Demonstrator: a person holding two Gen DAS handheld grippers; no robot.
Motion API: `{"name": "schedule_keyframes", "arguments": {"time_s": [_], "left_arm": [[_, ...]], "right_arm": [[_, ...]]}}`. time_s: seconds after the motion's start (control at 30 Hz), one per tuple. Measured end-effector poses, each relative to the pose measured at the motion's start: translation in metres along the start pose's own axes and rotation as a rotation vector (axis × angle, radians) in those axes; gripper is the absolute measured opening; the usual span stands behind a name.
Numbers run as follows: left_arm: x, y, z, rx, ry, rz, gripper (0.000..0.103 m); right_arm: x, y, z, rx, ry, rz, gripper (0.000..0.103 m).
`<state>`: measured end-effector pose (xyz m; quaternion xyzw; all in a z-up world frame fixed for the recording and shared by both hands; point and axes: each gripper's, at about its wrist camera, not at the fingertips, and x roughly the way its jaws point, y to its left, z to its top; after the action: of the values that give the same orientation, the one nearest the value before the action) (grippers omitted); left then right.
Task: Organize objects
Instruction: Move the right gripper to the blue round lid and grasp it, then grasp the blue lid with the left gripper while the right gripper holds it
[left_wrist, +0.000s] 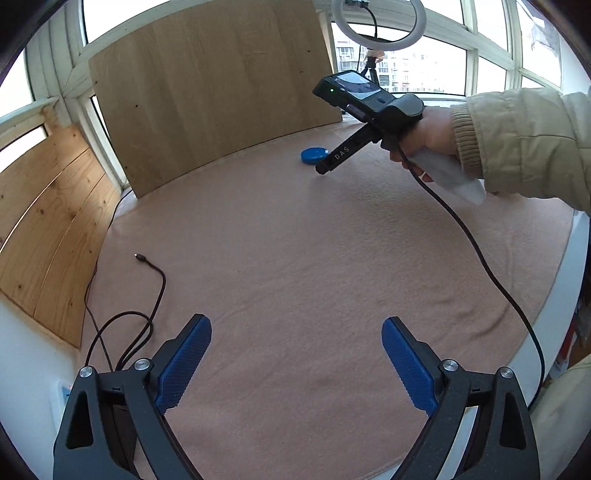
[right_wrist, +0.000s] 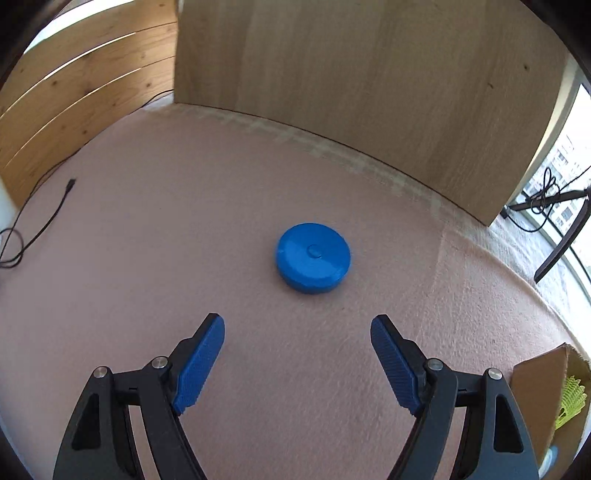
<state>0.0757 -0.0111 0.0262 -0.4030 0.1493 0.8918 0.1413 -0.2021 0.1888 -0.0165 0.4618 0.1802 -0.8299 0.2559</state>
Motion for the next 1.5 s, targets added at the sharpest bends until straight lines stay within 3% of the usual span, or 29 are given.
{"name": "schedule_keyframes", "arguments": {"time_s": [0.27, 0.4, 0.53, 0.67, 0.8, 0.93, 1.03, 1.17, 1.33, 1.5], "left_arm": [[0.006, -0.005, -0.001, -0.027, 0.031, 0.01, 0.096], [0.013, -0.013, 0.001, -0.026, 0.041, 0.002, 0.096], [0.021, -0.022, 0.004, -0.011, 0.049, -0.012, 0.096], [0.029, -0.03, 0.009, 0.002, 0.047, -0.034, 0.096], [0.04, -0.036, 0.015, 0.005, 0.042, -0.069, 0.096], [0.051, -0.043, 0.019, 0.02, 0.041, -0.108, 0.096], [0.058, -0.052, 0.018, 0.054, 0.029, -0.173, 0.096], [0.065, -0.07, 0.017, 0.123, 0.015, -0.321, 0.096], [0.069, -0.086, 0.024, 0.107, 0.053, -0.438, 0.096], [0.084, -0.099, 0.034, 0.025, 0.13, -0.4, 0.095]], "right_arm": [[0.017, -0.015, 0.014, 0.042, -0.03, 0.036, 0.074], [0.012, -0.017, 0.012, 0.02, -0.051, 0.055, 0.044], [0.005, -0.014, 0.002, -0.005, -0.049, 0.08, 0.043], [-0.014, 0.001, -0.03, -0.047, -0.046, 0.125, 0.043], [-0.04, 0.03, -0.073, -0.148, -0.041, 0.21, 0.044], [-0.067, 0.058, -0.118, -0.266, -0.018, 0.349, 0.044], [-0.089, 0.082, -0.154, -0.404, 0.001, 0.414, 0.044], [-0.113, 0.108, -0.2, -0.628, -0.006, 0.49, 0.044], [-0.122, 0.116, -0.22, -0.729, -0.021, 0.483, 0.044], [-0.122, 0.12, -0.225, -0.702, -0.041, 0.459, 0.044]]}}
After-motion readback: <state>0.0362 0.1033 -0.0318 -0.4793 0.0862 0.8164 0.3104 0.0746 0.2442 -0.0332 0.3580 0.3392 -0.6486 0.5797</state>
